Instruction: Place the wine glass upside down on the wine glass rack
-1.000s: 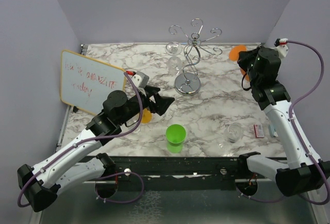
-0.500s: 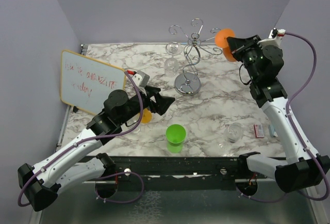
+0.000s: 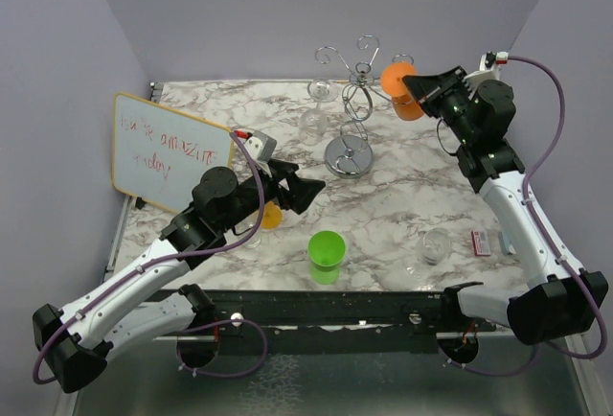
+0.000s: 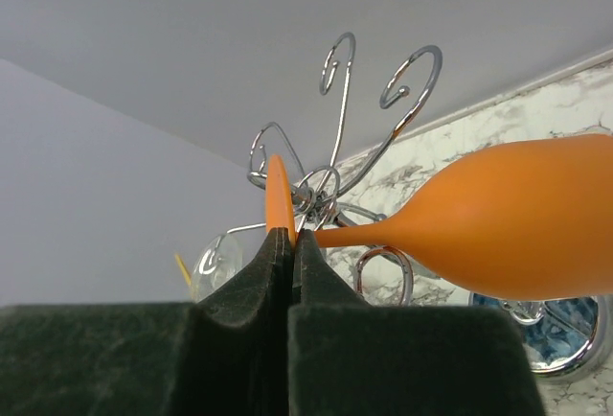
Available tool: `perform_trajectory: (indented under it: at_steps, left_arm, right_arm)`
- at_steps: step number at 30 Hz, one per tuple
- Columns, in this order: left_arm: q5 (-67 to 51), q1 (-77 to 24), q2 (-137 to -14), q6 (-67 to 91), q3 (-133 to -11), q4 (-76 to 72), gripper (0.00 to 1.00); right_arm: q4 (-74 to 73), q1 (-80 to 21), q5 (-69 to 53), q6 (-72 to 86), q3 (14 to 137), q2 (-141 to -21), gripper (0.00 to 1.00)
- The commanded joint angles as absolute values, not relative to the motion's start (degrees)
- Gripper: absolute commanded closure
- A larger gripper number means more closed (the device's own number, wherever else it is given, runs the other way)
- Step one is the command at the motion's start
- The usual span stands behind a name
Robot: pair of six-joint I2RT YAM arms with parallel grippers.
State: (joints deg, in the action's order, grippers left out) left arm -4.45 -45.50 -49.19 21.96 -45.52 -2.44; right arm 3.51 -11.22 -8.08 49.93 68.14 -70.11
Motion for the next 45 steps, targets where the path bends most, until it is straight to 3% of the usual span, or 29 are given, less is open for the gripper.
perform_trajectory:
  at_steps: [1, 18, 42, 45]
  left_arm:
    - [-4.31, -45.53, -48.25, 22.52, -46.16, -2.05, 0.14]
    - [-2.55, -45.57, -47.28, 21.8, -46.83, -0.4, 0.14]
    - [-2.2, -45.57, -48.16, 22.38, -46.76, -0.36, 0.14]
    - [-2.2, -45.53, -48.48, 22.24, -46.99, -0.12, 0.14]
  right_arm:
    - [0.66, -11.24, -13.68, 49.73, 69.56, -69.95, 0.99]
    - [-8.83, -11.26, -18.34, 47.48, 74.01, -71.31, 0.99]
    - [-12.74, -11.21, 2.23, 47.72, 72.36, -66.75, 0.99]
    - [-12.7, -11.25, 2.22, 47.84, 72.25, -67.33, 0.96]
